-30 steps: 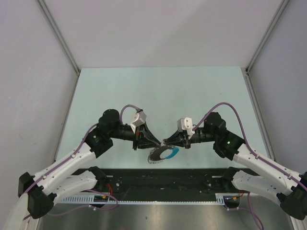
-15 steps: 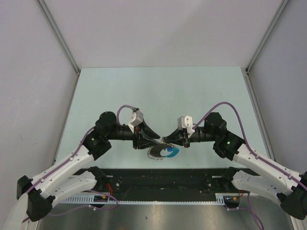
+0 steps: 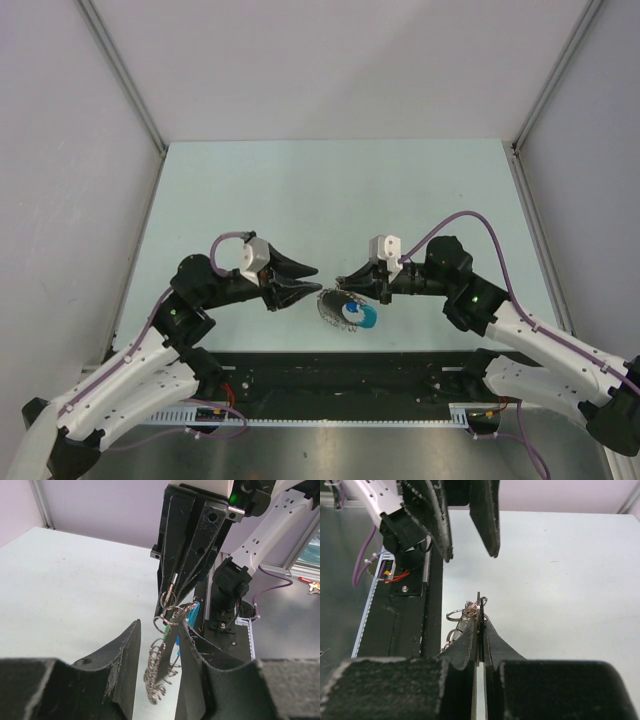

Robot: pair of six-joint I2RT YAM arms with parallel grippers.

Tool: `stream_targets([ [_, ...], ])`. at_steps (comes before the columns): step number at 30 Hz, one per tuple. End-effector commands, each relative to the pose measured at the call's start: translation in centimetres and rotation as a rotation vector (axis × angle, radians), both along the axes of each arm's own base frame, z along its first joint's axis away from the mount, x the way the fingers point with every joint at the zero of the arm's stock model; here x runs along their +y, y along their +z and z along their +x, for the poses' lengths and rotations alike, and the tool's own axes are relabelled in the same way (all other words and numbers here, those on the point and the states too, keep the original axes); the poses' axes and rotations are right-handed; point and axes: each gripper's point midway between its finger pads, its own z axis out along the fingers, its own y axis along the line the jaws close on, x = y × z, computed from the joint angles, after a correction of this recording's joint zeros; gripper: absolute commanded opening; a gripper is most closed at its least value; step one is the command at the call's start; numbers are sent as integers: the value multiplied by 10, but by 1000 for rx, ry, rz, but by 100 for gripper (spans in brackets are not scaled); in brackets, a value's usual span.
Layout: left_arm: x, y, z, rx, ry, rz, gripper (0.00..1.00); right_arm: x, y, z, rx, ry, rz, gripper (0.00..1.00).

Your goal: Remove the keys from the keyring

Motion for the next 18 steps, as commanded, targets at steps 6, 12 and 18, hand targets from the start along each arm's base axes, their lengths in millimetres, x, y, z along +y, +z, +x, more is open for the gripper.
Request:
stream_targets([
  [6, -5, 10, -2, 39, 17, -21, 42, 7, 46, 19, -56, -118, 123, 0],
  [12, -7, 3, -1, 67, 32, 9, 50, 8, 46, 25, -42, -146, 130, 0],
  [18, -7, 8, 6, 33, 92, 23, 57, 10, 41, 33, -2, -188, 125, 0],
])
